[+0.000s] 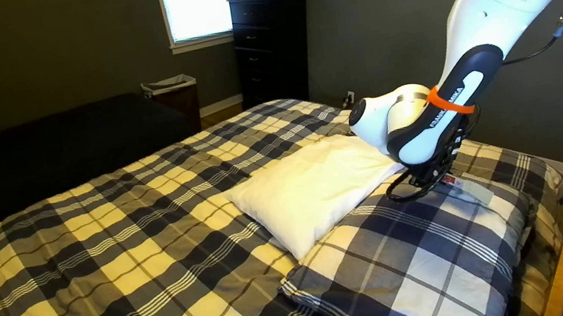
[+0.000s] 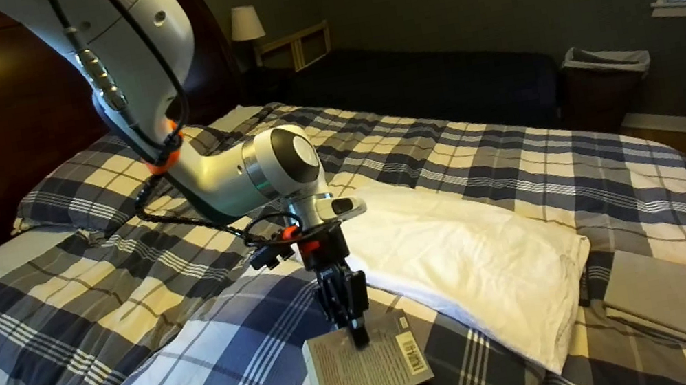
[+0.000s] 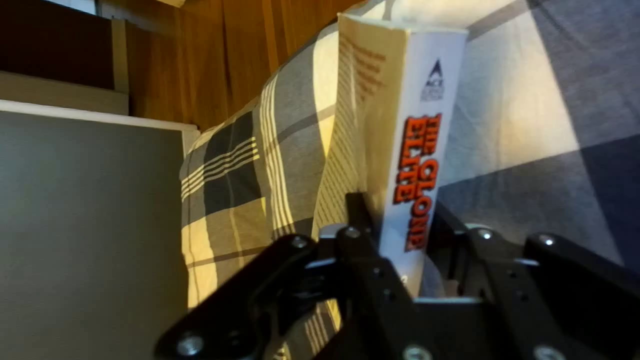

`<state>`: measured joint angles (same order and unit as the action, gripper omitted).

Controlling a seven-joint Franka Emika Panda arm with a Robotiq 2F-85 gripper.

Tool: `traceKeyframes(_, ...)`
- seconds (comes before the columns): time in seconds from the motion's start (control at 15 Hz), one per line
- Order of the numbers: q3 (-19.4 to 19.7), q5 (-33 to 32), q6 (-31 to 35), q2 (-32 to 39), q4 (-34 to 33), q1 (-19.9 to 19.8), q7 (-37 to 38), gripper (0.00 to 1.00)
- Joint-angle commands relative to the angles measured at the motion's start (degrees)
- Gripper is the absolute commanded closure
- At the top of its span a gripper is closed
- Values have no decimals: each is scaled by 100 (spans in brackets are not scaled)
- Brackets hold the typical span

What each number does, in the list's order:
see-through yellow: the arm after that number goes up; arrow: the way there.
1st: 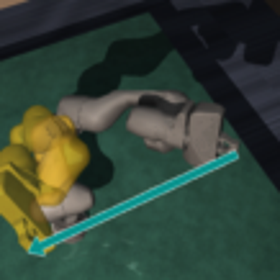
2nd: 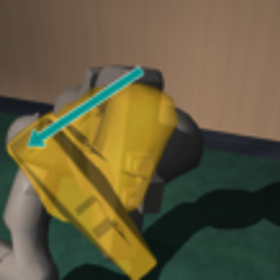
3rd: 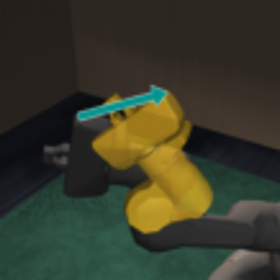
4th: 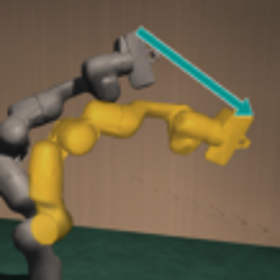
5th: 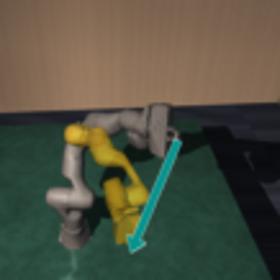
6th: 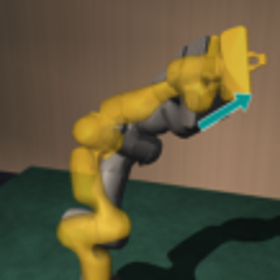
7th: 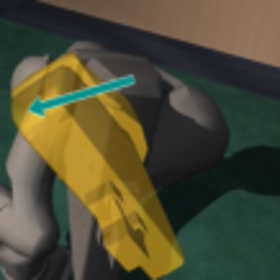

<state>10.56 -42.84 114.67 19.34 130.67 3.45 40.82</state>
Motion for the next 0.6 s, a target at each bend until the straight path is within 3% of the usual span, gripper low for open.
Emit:
traceKeyframes(0.0,65,-424,-198,-621,100,-195,255,92)
traceKeyframes(0.33,171,-613,53,-1169,-69,-709,329,92)
traceKeyframes(0.4,21,-441,-82,-958,-103,-668,219,69)
traceKeyframes(0.53,56,-485,-72,-1117,-147,-806,215,69)
